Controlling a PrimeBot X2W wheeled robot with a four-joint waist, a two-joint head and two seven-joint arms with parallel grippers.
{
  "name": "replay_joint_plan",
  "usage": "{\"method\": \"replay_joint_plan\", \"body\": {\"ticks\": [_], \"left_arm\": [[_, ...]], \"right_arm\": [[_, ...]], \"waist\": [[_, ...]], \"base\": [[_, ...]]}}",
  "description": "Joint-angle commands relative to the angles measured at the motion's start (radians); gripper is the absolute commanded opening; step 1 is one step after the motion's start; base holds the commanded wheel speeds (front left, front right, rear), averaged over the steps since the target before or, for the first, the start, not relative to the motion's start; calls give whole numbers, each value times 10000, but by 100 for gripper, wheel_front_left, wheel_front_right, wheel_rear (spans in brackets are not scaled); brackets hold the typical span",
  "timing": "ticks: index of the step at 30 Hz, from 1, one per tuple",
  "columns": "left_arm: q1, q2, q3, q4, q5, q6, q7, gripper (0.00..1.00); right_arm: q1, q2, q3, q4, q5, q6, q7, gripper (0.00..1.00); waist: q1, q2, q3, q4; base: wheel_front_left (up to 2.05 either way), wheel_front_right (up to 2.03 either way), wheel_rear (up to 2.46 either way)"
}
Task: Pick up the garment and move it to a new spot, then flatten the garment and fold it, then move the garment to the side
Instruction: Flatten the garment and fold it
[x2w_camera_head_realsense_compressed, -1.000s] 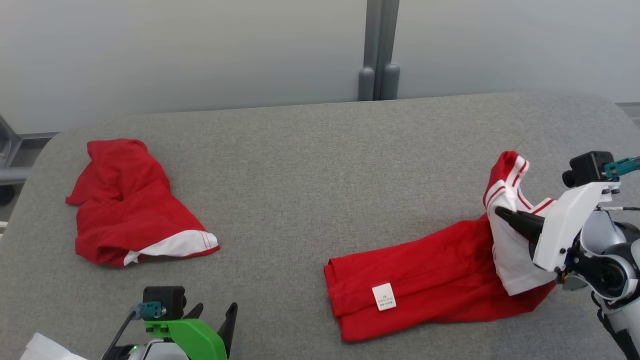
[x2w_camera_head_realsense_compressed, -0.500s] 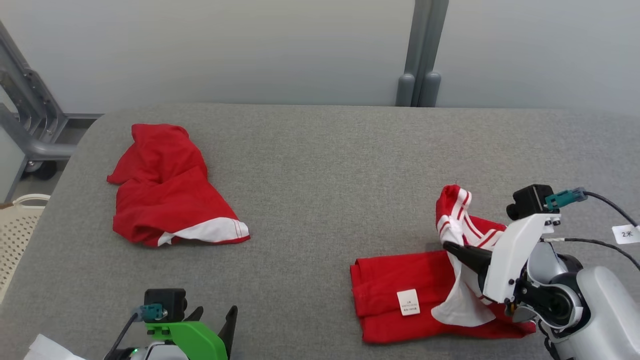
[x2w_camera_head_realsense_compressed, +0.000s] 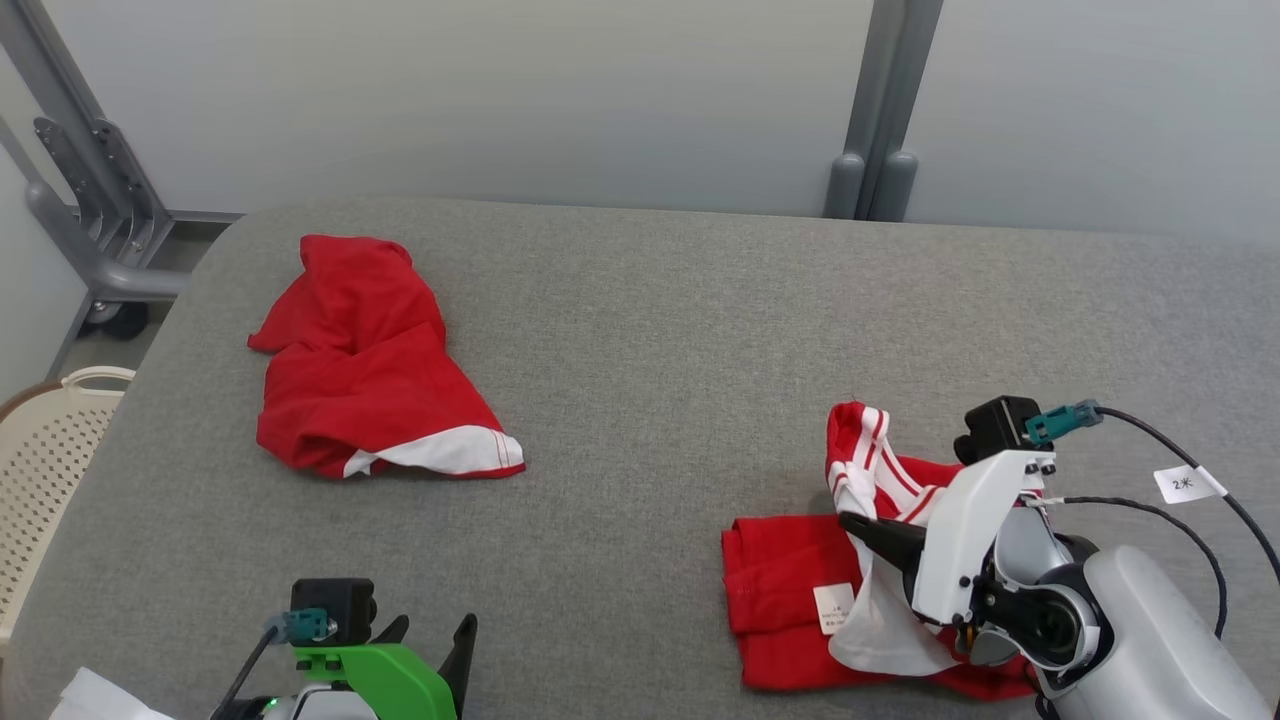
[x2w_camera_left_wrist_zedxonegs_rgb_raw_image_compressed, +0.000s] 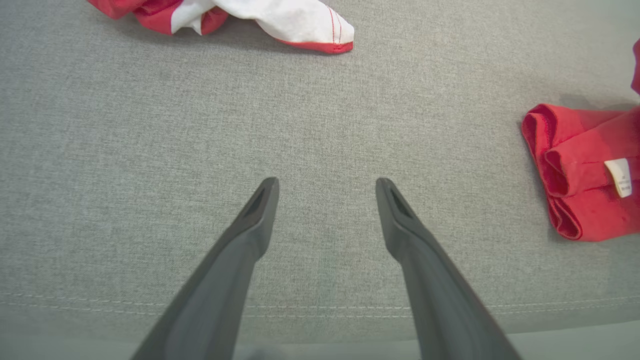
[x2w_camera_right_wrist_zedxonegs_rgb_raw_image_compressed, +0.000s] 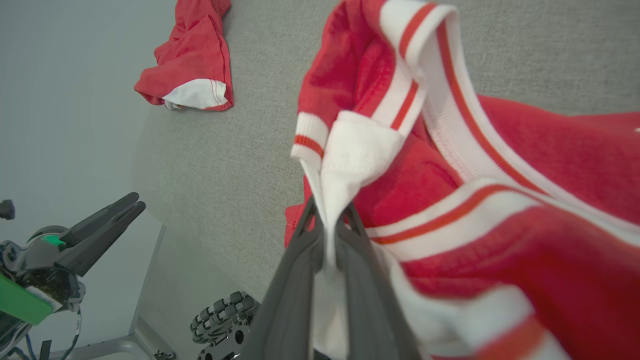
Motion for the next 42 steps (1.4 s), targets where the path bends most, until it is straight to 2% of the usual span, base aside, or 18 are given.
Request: {"method": "replay_joint_plan", "body": {"ticks": [1, 15, 17, 18, 20, 25, 29, 38, 42], "left_arm": [[-17, 67, 13, 14, -43, -52, 4, 100], [23, 139, -45, -8, -46, 26, 64, 100], [46, 135, -60, -29, -43, 30, 74, 100], [56, 134, -64, -38, -46, 36, 78, 100], [70, 141, -70, -53, -55, 45, 78, 100], [116, 166, -85, -79, -67, 63, 95, 100], [132, 174, -89, -105, -64, 95, 100, 100], [151, 201, -30, -170, -76, 142, 21, 100], [140, 189, 46, -211, -36, 166, -143, 100]], "right_arm": [[-144, 38, 90, 109, 54, 3, -137, 0], [-435, 90, 777, 872, 442, 3, -619, 0], [-478, 70, 846, 915, 489, 3, -689, 13], [-493, 61, 878, 918, 512, 3, -703, 34], [-502, 96, 896, 859, 686, 3, -747, 100], [-483, 223, 861, 532, 1246, 4, -730, 100], [-442, 21, 829, 149, 1568, 4, -633, 100], [-393, -217, 586, -477, 1755, 4, -938, 100], [-378, -567, 212, -839, 1482, 4, -1328, 100]], "waist": [[0, 0, 11, 59], [0, 0, -40, 172], [0, 0, -54, 156], [0, 0, -61, 144], [0, 0, -71, 116], [0, 0, -94, 43], [0, 0, -116, -34], [0, 0, -103, -222], [0, 0, -104, -456]], "base": [[0, 0, 0], [0, 0, 0], [0, 0, 0], [0, 0, 0], [0, 0, 0], [0, 0, 0], [0, 0, 0], [0, 0, 0], [0, 0, 0]]}}
